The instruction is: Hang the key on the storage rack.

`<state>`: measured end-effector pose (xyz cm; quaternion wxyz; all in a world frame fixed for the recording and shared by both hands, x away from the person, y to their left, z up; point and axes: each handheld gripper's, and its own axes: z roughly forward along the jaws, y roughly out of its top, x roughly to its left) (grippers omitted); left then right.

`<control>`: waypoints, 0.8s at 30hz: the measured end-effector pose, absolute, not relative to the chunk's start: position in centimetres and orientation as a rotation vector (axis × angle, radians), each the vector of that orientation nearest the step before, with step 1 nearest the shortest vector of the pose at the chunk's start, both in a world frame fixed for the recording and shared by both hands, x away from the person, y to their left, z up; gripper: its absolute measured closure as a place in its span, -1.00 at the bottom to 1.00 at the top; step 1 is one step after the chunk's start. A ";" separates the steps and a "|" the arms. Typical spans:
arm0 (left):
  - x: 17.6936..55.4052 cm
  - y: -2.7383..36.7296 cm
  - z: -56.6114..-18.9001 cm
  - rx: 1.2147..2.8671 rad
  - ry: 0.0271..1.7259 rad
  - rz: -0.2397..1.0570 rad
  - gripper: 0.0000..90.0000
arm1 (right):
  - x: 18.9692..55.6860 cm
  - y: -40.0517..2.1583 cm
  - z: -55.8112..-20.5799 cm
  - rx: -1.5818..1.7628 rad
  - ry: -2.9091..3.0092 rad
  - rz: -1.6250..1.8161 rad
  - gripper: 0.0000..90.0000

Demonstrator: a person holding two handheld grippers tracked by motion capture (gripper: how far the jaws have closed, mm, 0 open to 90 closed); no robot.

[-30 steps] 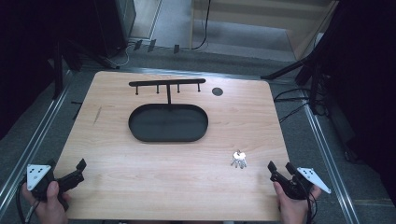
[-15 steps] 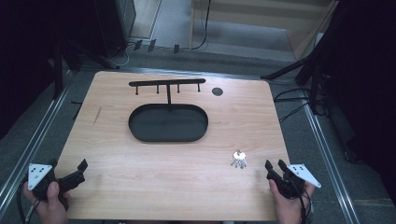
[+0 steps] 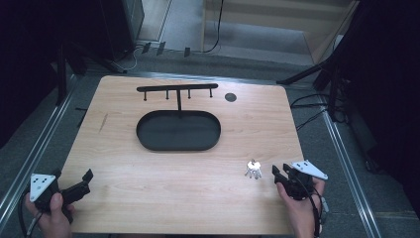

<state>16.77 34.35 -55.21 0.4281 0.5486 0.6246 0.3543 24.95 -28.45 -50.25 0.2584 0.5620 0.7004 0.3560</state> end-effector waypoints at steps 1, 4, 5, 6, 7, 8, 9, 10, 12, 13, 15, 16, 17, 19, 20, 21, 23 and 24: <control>16.8 34.3 -55.2 1.371 1.561 0.884 -1.00 | 25.2 -28.2 -49.8 1.532 1.924 0.954 0.28; 16.8 34.3 -55.2 1.370 1.561 0.883 -1.00 | 25.9 -27.2 -48.6 1.555 2.011 0.935 0.29; 16.8 34.3 -55.2 1.372 1.558 0.886 -1.00 | 26.3 -26.8 -48.3 1.563 2.041 0.911 0.32; 16.8 34.3 -55.2 1.374 1.556 0.888 -1.00 | 26.6 -26.5 -47.9 1.561 2.065 0.886 0.31; 16.8 34.3 -55.2 1.378 1.555 0.890 -1.00 | 26.9 -26.1 -47.6 1.567 2.091 0.862 0.29; 16.8 34.3 -55.2 1.378 1.555 0.890 -1.00 | 26.9 -26.1 -47.6 1.567 2.091 0.862 0.29; 16.8 34.3 -55.2 1.380 1.554 0.889 -1.00 | 27.8 -25.2 -47.1 1.611 2.155 0.797 0.21; 16.8 34.3 -55.2 1.380 1.554 0.889 -1.00 | 27.8 -25.2 -47.1 1.611 2.155 0.797 0.21; 16.8 34.3 -55.2 1.379 1.554 0.884 -1.00 | 28.6 -24.2 -46.8 1.622 2.219 0.702 0.23; 16.8 34.3 -55.2 1.379 1.554 0.884 -1.00 | 29.0 -23.9 -46.7 1.645 2.246 0.672 0.23; 16.8 34.3 -55.2 1.378 1.555 0.881 -1.00 | 29.4 -23.7 -46.7 1.666 2.266 0.650 0.24; 16.8 34.3 -55.2 1.378 1.555 0.881 -1.00 | 30.0 -23.3 -46.6 1.721 2.286 0.596 0.23; 16.8 34.3 -55.2 1.379 1.557 0.881 -1.00 | 30.3 -23.1 -46.6 1.743 2.295 0.565 0.23; 16.8 34.3 -55.2 1.388 1.556 0.882 -1.00 | 30.9 -22.8 -46.6 1.772 2.299 0.524 0.24; 16.8 34.3 -55.2 1.388 1.556 0.882 -1.00 | 30.9 -22.8 -46.6 1.772 2.299 0.524 0.24; 16.8 34.3 -55.2 1.391 1.555 0.881 -1.00 | 31.1 -22.6 -46.6 1.789 2.297 0.496 0.25; 16.9 34.3 -55.2 1.394 1.554 0.880 -1.00 | 31.7 -21.9 -46.7 1.823 2.301 0.465 0.29; 16.9 34.3 -55.2 1.395 1.554 0.881 -1.00 | 31.8 -21.8 -46.8 1.817 2.308 0.461 0.29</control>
